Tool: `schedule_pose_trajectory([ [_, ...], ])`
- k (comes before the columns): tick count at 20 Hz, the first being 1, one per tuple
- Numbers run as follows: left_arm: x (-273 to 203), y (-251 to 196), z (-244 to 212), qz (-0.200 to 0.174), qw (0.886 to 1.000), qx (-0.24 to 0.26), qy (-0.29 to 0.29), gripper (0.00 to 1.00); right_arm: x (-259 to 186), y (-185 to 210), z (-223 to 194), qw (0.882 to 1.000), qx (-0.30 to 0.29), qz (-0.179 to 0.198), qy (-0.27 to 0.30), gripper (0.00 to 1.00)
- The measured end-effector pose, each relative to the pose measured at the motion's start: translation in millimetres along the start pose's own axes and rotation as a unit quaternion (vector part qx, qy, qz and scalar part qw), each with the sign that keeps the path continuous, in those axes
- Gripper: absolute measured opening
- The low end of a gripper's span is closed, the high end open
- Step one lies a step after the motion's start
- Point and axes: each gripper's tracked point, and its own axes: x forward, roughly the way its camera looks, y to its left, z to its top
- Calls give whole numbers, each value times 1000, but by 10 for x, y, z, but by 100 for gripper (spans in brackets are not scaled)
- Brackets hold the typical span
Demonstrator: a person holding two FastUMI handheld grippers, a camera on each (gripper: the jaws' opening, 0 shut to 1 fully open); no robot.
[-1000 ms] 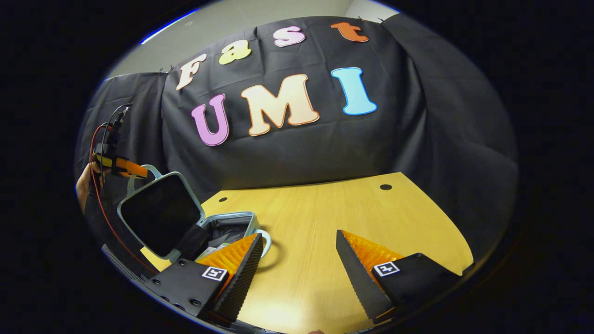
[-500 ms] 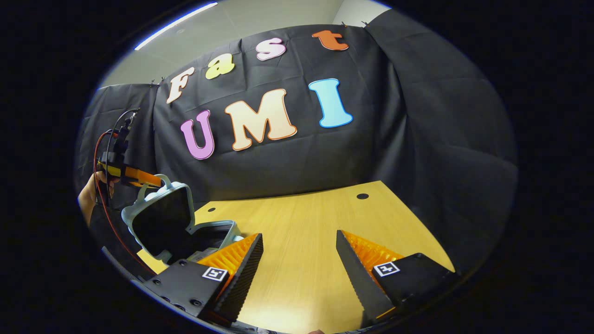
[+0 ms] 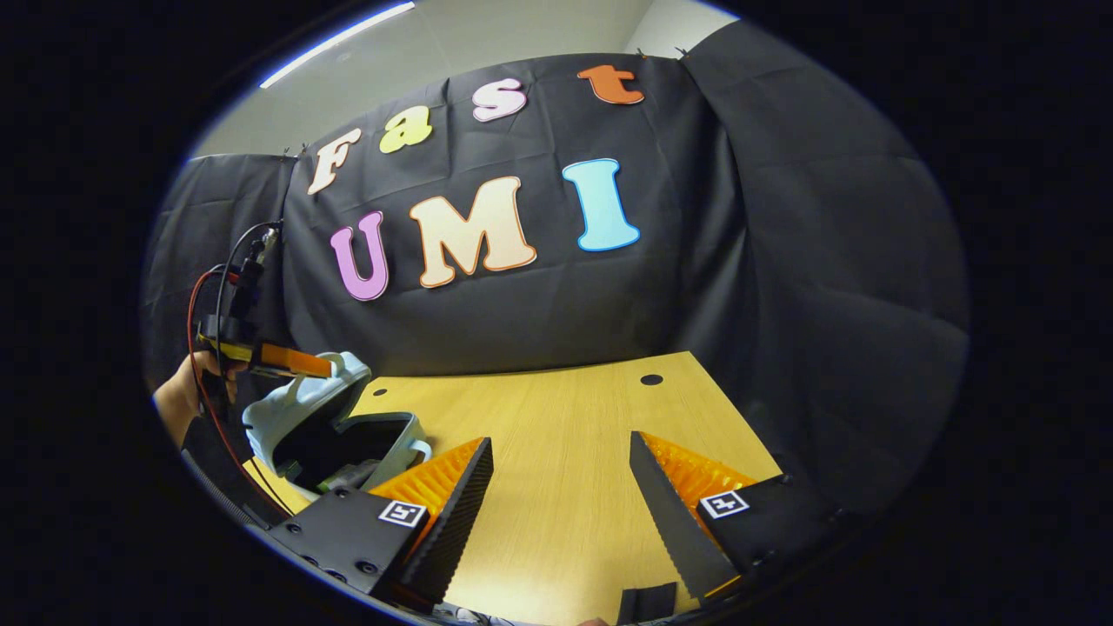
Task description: First open the suitcase, pack the skin care products into it, and then close the suitcase.
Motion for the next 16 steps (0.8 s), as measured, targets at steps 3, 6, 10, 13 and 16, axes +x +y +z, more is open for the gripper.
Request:
schedule_pose_trajectory([
  [3, 180, -137, -235, 4, 1000, 15, 17, 4, -37, -78, 51, 1000, -10, -7, -8, 98],
  [6, 318, -274, -438, 7, 999, 38, 34, 6, -60, -162, 110, 1000, -19, -18, -15, 98],
  [10, 322, -490, -435, 11, 998, 57, 6, 17, -74, -188, 260, 999, -32, -19, -33, 98],
  [13, 91, -674, -180, 39, 993, 88, -70, 48, -17, -167, 568, 996, -43, -23, -72, 98],
  [16, -279, -873, 182, 75, 977, 125, -153, 71, 61, 52, 954, 993, -36, -7, -113, 98],
])
